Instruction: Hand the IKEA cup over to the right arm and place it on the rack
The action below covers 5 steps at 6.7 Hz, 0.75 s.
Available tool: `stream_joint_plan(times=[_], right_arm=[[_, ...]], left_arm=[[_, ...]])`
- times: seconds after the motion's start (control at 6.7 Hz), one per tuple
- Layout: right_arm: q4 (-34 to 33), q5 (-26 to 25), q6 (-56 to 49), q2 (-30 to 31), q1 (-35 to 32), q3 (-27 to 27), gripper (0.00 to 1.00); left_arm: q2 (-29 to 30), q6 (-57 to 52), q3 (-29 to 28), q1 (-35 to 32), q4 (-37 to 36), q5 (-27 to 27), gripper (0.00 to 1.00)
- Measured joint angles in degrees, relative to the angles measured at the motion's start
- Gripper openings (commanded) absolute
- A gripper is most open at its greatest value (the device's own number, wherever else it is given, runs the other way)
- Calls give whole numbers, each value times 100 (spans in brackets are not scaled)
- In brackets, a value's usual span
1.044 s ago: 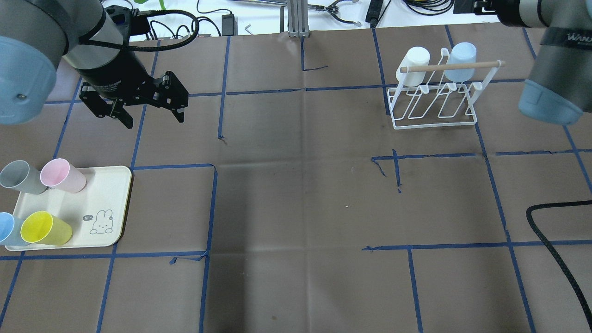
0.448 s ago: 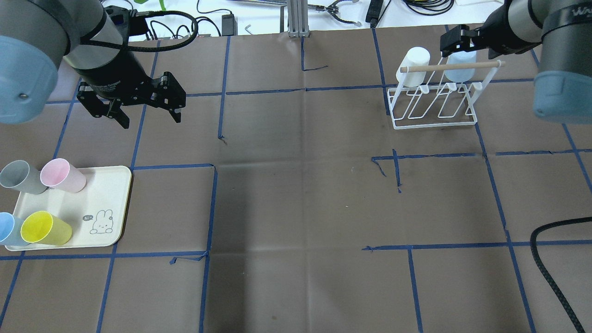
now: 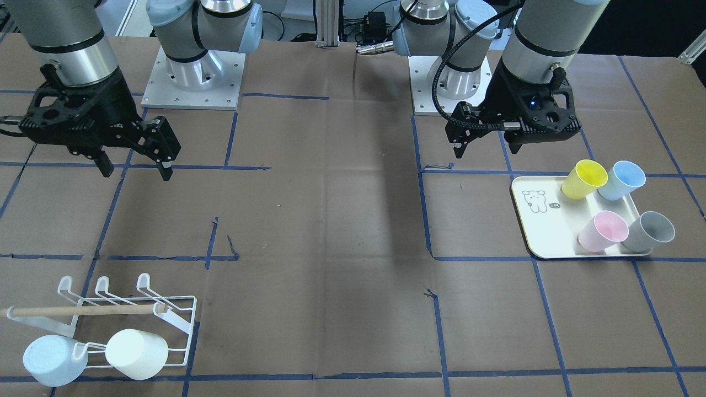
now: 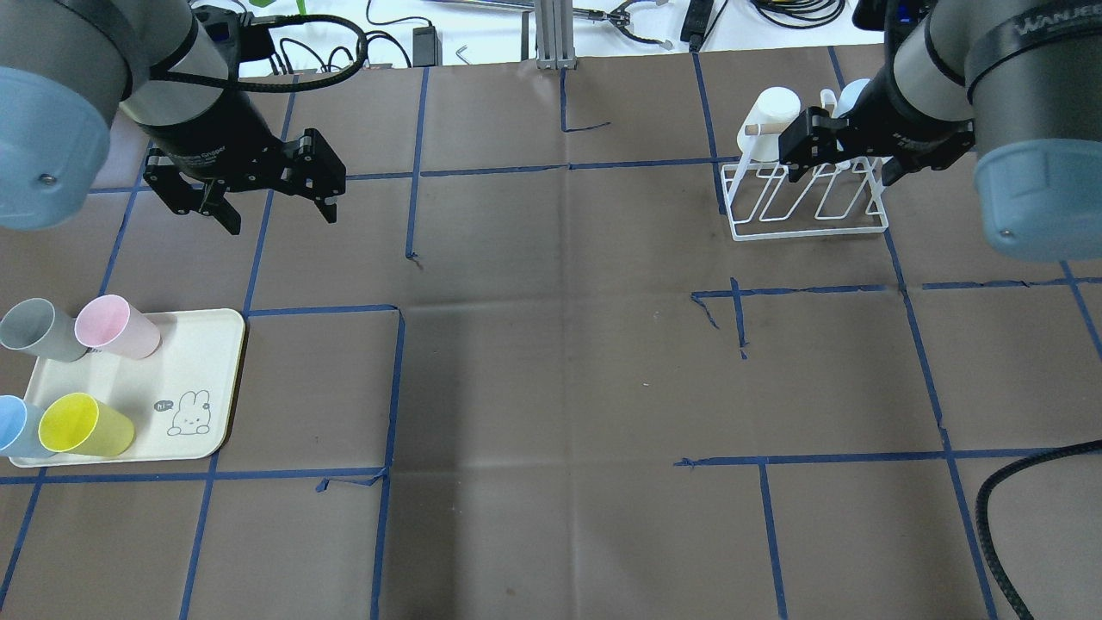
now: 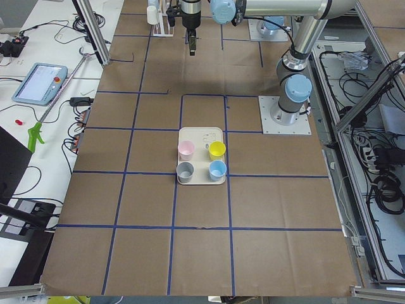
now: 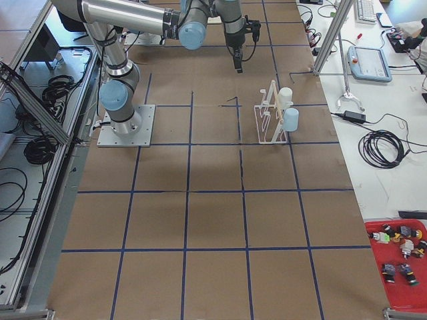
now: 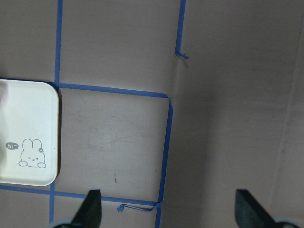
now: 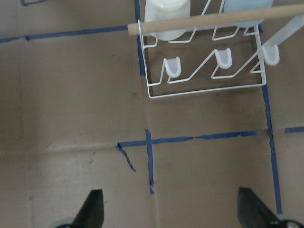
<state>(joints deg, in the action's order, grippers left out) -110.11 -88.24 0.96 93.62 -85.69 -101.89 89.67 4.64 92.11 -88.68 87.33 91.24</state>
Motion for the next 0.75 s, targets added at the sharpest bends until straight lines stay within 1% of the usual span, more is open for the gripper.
stream_joint_plan(times=[0.3, 0.45, 0.75], right_arm=[[820, -82, 217, 145, -165, 225, 100], [1078, -67, 237, 181, -187, 331, 100], [1220, -37, 248, 195, -315, 462, 100]], left_arm=[[0, 1, 0, 0, -5, -1, 100], [-2, 1, 0, 0, -7, -1, 100], [-2, -3, 1, 0, -7, -1, 100]])
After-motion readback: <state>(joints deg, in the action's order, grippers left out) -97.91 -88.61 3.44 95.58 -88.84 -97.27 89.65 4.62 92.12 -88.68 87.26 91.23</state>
